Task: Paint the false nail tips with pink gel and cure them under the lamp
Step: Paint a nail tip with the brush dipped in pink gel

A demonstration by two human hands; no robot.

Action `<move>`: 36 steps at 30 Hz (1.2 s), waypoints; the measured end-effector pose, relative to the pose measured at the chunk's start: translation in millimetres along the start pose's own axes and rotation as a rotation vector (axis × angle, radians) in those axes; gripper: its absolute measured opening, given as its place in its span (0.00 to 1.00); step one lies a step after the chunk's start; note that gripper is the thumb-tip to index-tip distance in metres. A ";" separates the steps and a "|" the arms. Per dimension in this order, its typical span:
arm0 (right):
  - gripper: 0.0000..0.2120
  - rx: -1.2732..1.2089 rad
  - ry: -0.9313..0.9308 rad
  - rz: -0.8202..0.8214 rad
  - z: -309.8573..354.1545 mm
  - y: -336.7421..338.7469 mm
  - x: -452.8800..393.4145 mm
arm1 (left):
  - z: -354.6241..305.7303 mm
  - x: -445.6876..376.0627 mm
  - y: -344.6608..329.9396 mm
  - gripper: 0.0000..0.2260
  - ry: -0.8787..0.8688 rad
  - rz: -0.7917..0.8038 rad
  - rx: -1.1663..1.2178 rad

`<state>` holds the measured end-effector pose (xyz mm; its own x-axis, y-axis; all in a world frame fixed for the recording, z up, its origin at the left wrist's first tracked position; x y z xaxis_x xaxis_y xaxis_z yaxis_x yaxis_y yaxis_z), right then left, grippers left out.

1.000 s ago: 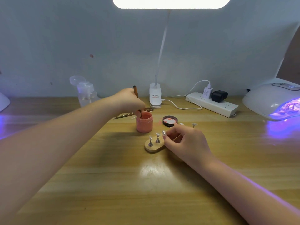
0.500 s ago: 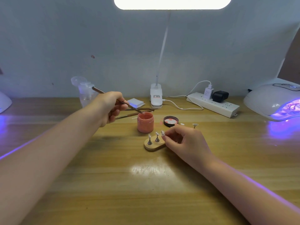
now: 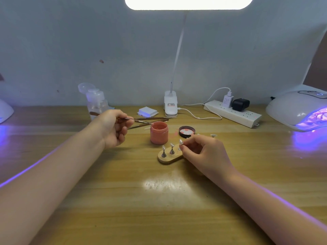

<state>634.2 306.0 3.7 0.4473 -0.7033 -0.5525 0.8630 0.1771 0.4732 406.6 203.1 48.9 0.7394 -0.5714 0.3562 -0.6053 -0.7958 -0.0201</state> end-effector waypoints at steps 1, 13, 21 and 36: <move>0.01 0.001 0.000 0.003 0.4 0.0 0.1 | 2.8 -0.7 0.5 0.11 0.025 -0.003 0.016; 0.01 -0.078 -0.023 -0.050 3.0 1.5 0.4 | 29.6 43.3 -14.8 0.11 -0.524 0.073 0.224; 0.02 -0.095 0.031 -0.103 5.7 3.6 1.1 | 61.8 79.0 -31.4 0.07 -0.950 0.201 -0.089; 0.03 -0.055 0.142 -0.156 8.2 4.0 2.1 | 67.4 80.9 -30.1 0.09 -0.991 0.224 -0.044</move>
<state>636.6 299.6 10.1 0.3325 -0.6220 -0.7089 0.9342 0.1139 0.3382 504.6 167.3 15.3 0.5073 -0.6310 -0.5869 -0.7553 -0.6535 0.0497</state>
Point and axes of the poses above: each hand's wrist, its own x-axis away from the middle knuckle, its own y-axis out of the back of the hand, z = x × y, the point moved 2 cm from there along -x, towards the middle knuckle, and after that the axes turned 8 degrees about -z, right-handed, at the moved point
